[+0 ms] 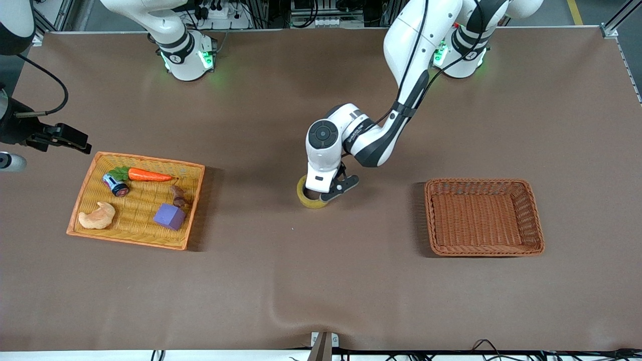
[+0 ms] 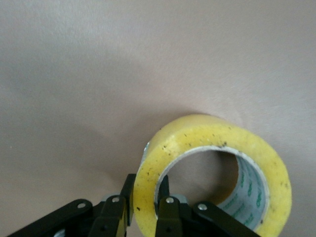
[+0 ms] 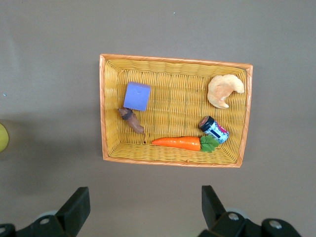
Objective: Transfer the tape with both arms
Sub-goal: 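Carry the tape over the brown wicker basket with the left gripper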
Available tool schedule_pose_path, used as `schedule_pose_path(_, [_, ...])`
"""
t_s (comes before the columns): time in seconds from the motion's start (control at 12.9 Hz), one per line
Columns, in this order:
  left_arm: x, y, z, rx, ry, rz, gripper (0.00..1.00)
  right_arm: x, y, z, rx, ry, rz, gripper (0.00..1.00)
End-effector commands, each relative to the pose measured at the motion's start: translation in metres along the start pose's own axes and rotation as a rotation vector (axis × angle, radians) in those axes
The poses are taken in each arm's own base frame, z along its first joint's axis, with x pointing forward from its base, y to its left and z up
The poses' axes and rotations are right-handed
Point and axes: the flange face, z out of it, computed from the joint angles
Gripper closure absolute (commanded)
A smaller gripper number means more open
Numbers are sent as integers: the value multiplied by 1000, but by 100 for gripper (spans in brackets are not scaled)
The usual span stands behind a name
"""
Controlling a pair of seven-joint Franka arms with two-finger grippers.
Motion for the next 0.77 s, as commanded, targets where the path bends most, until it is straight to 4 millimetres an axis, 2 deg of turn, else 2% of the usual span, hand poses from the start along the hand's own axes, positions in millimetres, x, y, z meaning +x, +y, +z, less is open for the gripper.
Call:
schedule_pose_path(0.0, [2, -2, -42, 12, 23, -23, 100, 4, 2, -3, -4, 4, -12, 0])
schedule_pose_path(0.15, [17, -9, -87, 12, 23, -48, 100, 3, -2, -3, -4, 6, -17, 0])
schedule_pose_path(0.23, [33, -16, -112, 7, 26, -72, 100, 3, -4, -3, -6, 6, -12, 0])
schedule_pose_path(0.39, [80, -40, -163, -4, 36, -130, 100, 3, -4, -3, -6, 6, -12, 0])
schedule_pose_path(0.46, [103, -53, -181, -8, 40, -162, 100, 4, -5, -2, -6, 5, -12, 0])
schedule_pose_path(0.62, [150, -85, -206, 6, 45, -227, 100, 4, -5, -2, -5, 5, -9, 0])
schedule_pose_path(0.7, [183, -106, -214, 10, 45, -246, 100, 4, -6, -2, -5, 5, -6, 0])
